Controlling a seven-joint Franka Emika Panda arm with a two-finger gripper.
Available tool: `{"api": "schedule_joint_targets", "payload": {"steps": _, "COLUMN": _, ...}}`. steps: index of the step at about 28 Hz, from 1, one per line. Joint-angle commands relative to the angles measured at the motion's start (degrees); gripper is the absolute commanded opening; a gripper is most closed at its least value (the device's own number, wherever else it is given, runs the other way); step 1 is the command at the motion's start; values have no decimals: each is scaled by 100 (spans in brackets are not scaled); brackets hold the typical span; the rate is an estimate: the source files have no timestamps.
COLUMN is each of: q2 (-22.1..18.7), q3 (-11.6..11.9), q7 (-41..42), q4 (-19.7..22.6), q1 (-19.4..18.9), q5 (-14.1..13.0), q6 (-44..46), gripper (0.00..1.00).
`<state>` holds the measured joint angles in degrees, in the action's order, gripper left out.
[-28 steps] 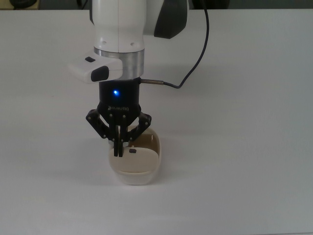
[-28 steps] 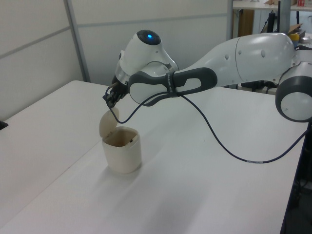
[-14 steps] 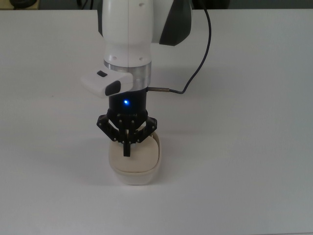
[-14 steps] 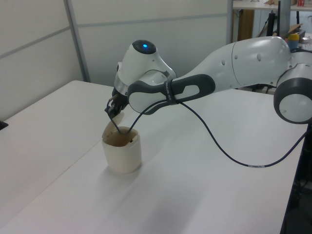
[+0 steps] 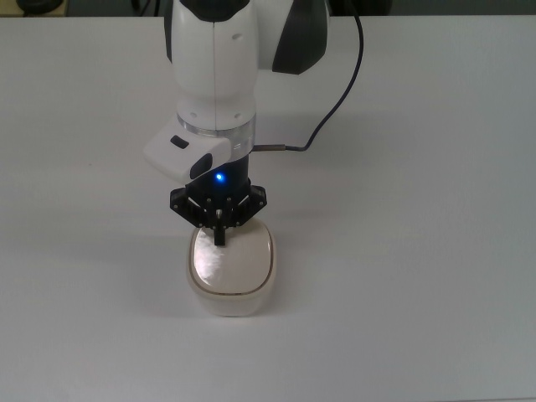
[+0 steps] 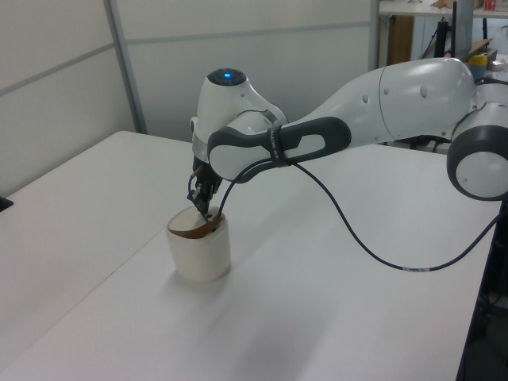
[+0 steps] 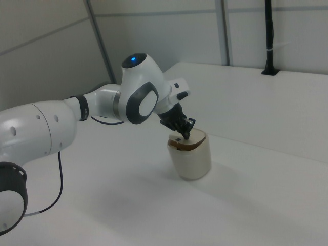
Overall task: Close the trash can
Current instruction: 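Push the open lid over with the gripper fingertips, swinging it shut, then press the gripper down on the lid to seat it closed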
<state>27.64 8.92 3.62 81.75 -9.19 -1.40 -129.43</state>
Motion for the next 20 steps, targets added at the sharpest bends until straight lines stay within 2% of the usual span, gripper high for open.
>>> {"api": "schedule_joint_targets", "payload": {"steps": 1, "q2": -145, "q3": 13, "q7": 350, "q4": 96, "q1": 13, "q5": -141, "q6": 348, "gripper": 0}}
{"api": "schedule_joint_targets", "payload": {"steps": 20, "q2": -74, "q3": 13, "q7": 447, "q4": 429, "q1": -48, "q5": -133, "q6": 348, "gripper": 0}}
